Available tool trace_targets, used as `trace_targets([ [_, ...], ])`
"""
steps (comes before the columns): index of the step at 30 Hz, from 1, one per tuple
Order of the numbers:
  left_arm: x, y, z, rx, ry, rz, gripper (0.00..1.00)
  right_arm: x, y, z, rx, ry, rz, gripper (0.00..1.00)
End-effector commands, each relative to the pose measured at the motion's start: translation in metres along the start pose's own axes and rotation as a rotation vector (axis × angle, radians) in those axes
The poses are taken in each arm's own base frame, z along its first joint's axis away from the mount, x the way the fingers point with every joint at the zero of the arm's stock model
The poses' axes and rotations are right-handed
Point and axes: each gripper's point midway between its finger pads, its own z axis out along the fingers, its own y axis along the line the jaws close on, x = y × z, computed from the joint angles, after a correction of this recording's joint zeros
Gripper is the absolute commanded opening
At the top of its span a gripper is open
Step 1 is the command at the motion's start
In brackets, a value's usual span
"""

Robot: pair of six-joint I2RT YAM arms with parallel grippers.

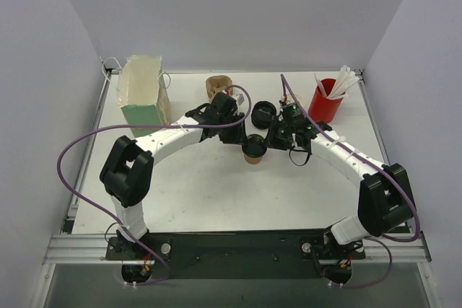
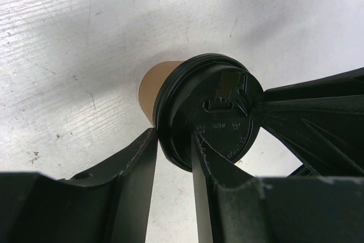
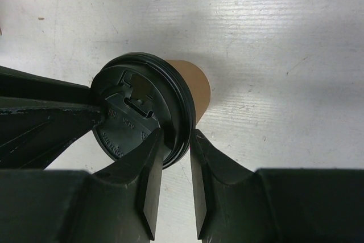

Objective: Pack the takeout coffee

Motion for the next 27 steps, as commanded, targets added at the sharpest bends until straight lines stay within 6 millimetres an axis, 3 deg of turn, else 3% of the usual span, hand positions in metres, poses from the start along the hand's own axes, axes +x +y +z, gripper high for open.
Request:
trace_targets([
  [1, -0.004, 0.002, -0.002, -0.026, -0.006, 0.009, 0.4, 0.006, -0.007, -0.008, 0.017, 0.01, -0.015, 0.22],
  [17, -0.005, 0.002, -0.002, -0.027, -0.007, 0.009, 0.4, 0.018, 0.01, -0.021, -0.038, -0.004, -0.045, 0.25],
  [27, -0.004, 0.002, -0.001, -0.024, -0.005, 0.008, 0.4, 0.021, 0.005, -0.01, -0.014, 0.006, -0.039, 0.24],
])
